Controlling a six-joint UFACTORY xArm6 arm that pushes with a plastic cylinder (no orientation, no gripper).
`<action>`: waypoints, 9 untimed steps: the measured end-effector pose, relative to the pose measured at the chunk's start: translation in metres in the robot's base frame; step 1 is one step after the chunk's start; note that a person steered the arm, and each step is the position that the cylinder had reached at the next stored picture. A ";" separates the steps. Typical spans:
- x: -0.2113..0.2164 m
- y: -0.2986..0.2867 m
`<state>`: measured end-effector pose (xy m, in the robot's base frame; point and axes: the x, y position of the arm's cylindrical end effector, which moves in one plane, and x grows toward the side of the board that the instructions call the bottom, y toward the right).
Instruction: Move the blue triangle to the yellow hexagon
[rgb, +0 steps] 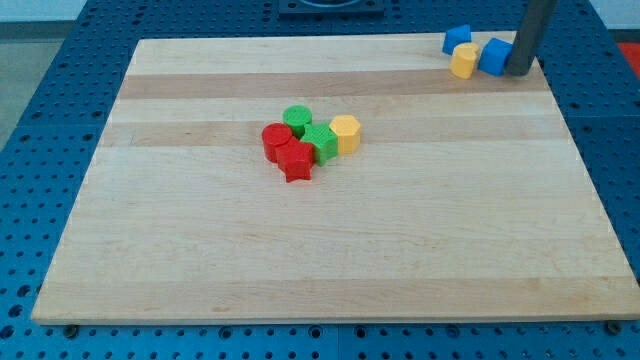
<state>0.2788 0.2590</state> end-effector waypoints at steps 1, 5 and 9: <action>0.000 0.001; -0.051 0.054; -0.064 -0.086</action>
<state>0.2143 0.1729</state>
